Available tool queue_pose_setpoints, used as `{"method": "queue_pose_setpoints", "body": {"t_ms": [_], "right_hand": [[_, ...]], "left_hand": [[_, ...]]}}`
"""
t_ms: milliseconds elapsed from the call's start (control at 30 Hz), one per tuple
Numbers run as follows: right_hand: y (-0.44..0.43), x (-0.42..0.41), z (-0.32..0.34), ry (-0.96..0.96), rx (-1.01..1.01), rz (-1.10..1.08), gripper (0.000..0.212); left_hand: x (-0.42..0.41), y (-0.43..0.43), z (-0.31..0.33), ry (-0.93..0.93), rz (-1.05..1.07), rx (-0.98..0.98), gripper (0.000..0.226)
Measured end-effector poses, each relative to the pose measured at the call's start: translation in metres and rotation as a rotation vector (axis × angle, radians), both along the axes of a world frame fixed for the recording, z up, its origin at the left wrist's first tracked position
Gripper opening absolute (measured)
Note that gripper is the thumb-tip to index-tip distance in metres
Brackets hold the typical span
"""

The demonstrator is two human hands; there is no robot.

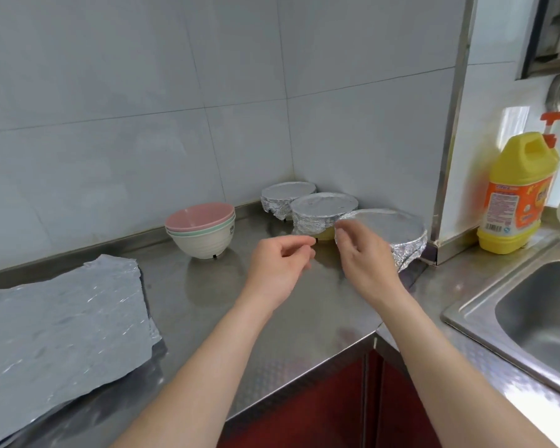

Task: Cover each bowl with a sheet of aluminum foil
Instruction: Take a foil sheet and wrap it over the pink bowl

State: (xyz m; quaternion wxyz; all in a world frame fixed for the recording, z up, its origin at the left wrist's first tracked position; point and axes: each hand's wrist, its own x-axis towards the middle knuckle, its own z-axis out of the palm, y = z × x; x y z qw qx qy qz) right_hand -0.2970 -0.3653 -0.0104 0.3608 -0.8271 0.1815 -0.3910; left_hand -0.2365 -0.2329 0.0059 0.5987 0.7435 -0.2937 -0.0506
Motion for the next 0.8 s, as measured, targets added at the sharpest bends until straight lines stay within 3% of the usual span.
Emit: {"method": "queue_pose_setpoints", "body": {"t_ms": [267,333,400,467,567,667,800], "right_hand": [[0.087,0.032,-0.001,0.498,-0.099,0.451,0.024],[0.121,0.039,-0.004,0.508,-0.087,0.541,0.023],[0.144,0.044,-0.010,0.483,0.011,0.621,0.022],[0.176,0.057,-0.015,0.486,0.030,0.676,0.025],[0.203,0.067,-0.026,0.516,-0.210,0.736,0.049],[0.228,0.076,-0.037,0.607,-0.449,0.790,0.067],[0.241,0.086,-0.044,0.614,-0.573,0.744,0.054]], "left_hand": [[0.001,0.130,0.005,-0.082,0.125,0.084,0.029],[0.011,0.176,-0.004,-0.131,0.203,0.231,0.031],[0.019,0.211,-0.012,-0.150,0.209,0.503,0.030],[0.023,0.255,-0.023,-0.158,0.195,0.770,0.049],[0.028,0.291,-0.043,-0.276,0.212,0.965,0.055],[0.030,0.317,-0.061,-0.393,0.299,0.938,0.016],[0.038,0.330,-0.073,-0.486,0.415,0.911,0.026]]}}
